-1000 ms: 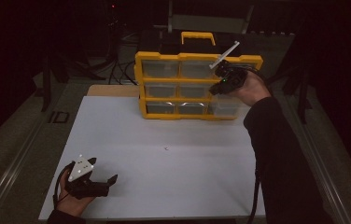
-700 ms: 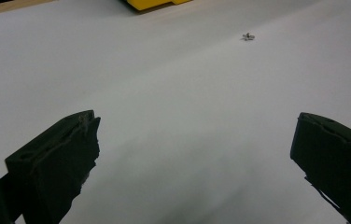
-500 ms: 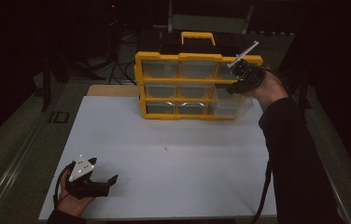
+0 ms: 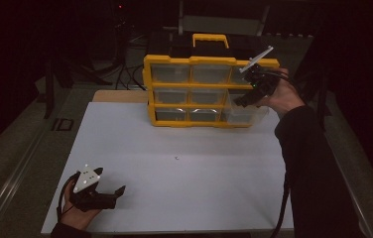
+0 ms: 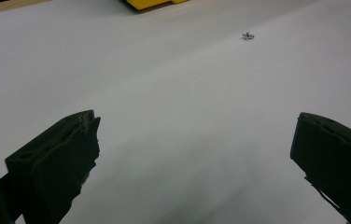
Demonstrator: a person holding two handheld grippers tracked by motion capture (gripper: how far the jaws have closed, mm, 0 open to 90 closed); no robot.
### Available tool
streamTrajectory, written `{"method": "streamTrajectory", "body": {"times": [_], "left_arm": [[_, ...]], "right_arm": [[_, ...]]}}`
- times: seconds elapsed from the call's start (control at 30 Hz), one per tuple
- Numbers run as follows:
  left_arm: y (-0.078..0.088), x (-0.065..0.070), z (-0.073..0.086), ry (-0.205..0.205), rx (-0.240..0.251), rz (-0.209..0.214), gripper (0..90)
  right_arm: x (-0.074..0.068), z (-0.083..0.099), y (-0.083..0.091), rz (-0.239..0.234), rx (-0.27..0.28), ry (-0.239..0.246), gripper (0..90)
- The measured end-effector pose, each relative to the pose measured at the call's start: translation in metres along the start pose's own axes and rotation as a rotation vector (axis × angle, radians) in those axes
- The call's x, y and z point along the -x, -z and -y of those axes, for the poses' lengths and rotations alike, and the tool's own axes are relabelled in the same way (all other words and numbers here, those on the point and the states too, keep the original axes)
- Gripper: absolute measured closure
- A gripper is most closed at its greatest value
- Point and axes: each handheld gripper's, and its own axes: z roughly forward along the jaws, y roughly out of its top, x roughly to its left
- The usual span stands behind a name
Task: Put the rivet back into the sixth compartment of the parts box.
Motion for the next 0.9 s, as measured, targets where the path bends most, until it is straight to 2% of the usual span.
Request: {"method": "streamTrajectory", "body": {"times": [0.2,0.33,0.47,0.9], "left_arm": [[0.0,0.0,0.0,0.001,0.0,0.0,1.7],[0.0,0.0,0.0,0.0,0.001,0.0,1.7],[0.0,0.0,0.0,0.002,0.001,0.001,1.7],[0.001,-0.001,0.0,-0.002,0.001,0.001,1.7]], "right_arm": [[-0.01,-0.008,-0.005,-0.024,0.012,0.031,11.0],[-0.024,-0.019,-0.012,-0.054,0.019,0.075,11.1],[-0.036,-0.028,-0.02,-0.081,0.021,0.09,11.2],[-0.081,-0.052,-0.052,-0.142,-0.012,0.193,11.4]]}}
